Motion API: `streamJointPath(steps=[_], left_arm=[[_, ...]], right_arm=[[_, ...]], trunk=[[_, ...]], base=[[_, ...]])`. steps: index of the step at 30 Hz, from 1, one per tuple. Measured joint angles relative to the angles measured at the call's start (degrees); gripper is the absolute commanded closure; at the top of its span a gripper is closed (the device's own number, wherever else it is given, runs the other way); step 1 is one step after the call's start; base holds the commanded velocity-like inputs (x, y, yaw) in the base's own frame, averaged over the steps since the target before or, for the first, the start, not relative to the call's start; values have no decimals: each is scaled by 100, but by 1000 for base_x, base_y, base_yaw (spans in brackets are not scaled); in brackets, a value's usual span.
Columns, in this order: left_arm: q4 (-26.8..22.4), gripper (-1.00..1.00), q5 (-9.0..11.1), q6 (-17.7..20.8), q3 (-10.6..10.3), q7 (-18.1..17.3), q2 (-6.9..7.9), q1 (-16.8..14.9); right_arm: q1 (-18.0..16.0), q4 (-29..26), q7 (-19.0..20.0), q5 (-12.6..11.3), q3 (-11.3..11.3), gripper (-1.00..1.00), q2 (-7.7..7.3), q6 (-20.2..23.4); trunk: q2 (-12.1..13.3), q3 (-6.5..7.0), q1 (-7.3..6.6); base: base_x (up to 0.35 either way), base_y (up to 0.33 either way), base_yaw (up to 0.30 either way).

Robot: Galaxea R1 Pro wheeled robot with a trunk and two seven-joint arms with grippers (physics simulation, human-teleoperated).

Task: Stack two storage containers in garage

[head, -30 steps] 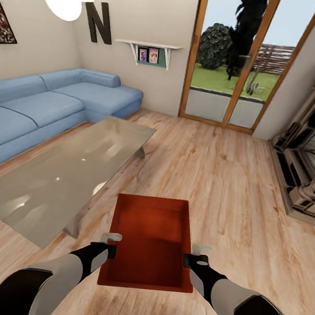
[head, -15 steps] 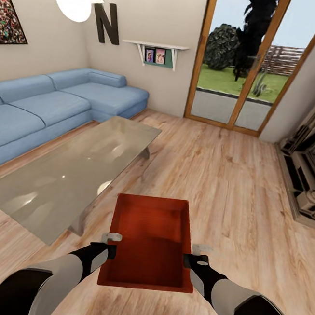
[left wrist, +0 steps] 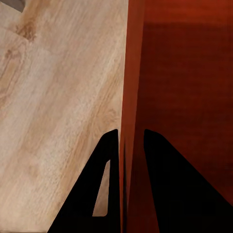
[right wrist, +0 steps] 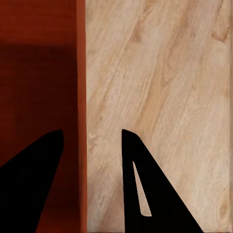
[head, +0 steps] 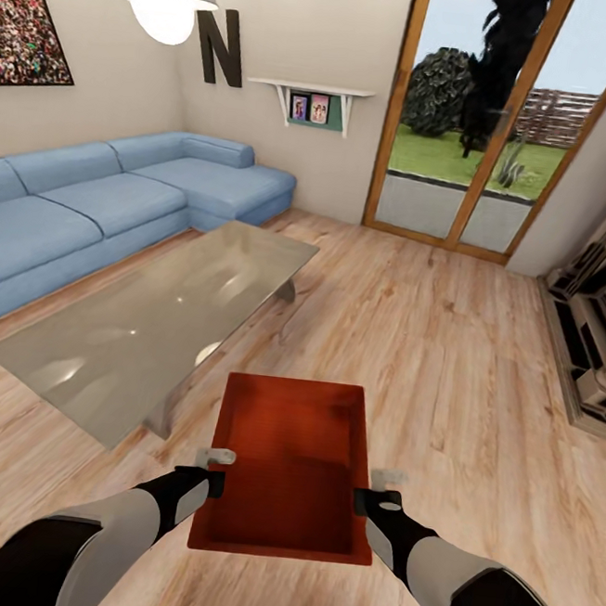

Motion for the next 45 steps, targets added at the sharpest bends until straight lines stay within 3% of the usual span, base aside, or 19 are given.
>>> streamJointPath(steps=[11,33,45], left_arm=[[1,100,27,-6,-21,-4,6,4],[1,100,27,-10,-24,-6,10,2],[1,100,10,-4,-18,0,5,0]], right_arm=[[-1,1,0,1,8,100,8,6],[-1,0,0,1,10,100,0,-3],[0,-2,-5,0,1,100,-7,12]], trunk=[[0,0,-1],[0,0,-3],[0,0,-1]], base=[[-291,-91,85],[-12,-3,292],[-262,0,102]])
